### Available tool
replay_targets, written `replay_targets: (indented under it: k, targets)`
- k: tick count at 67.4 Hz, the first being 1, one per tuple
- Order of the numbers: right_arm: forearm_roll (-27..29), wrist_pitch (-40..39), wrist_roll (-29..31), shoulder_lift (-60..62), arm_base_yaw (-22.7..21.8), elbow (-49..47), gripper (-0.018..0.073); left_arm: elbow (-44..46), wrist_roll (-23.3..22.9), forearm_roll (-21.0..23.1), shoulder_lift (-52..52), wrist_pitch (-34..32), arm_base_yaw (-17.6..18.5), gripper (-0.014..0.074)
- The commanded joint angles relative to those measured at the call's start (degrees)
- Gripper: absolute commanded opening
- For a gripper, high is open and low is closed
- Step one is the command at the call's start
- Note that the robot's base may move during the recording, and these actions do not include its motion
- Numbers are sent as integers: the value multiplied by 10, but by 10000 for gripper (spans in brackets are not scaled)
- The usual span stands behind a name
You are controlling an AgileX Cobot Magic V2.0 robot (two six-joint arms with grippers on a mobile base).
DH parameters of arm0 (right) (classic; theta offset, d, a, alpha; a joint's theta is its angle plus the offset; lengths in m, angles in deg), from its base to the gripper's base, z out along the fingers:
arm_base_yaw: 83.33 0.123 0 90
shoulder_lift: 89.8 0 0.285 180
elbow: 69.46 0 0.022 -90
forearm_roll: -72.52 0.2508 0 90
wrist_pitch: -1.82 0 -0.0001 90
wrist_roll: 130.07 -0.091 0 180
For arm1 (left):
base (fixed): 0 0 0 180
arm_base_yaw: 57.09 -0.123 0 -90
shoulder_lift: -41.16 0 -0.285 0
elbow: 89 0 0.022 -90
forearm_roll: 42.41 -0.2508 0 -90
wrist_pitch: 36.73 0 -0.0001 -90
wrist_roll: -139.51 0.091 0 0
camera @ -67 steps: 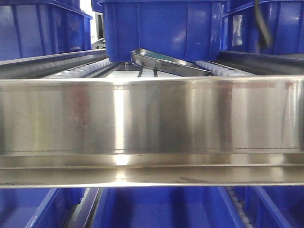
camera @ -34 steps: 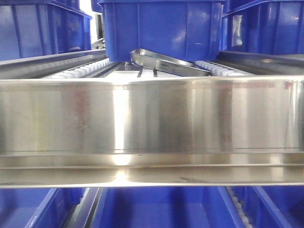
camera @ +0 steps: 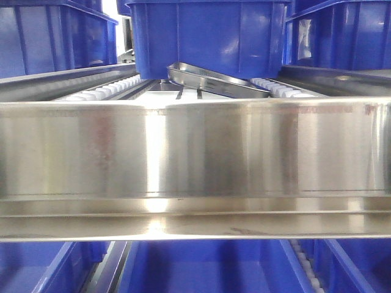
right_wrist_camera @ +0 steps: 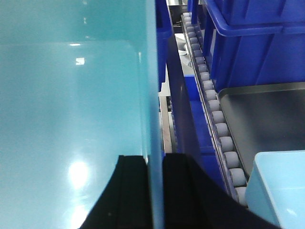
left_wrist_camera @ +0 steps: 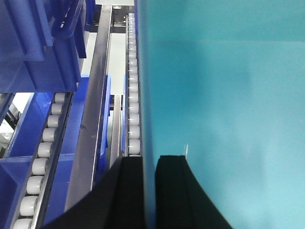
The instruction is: Move two blue bins to right shelf middle
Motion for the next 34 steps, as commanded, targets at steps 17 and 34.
replay_targets:
  k: [17, 34]
  targets:
    - [-28, -26, 0, -1, 0, -5, -165, 7, 7, -4, 7, -17, 8, -111]
    - [-28, -39, 0, -1, 0, -5, -165, 7, 7, -10, 7, -17, 8, -111]
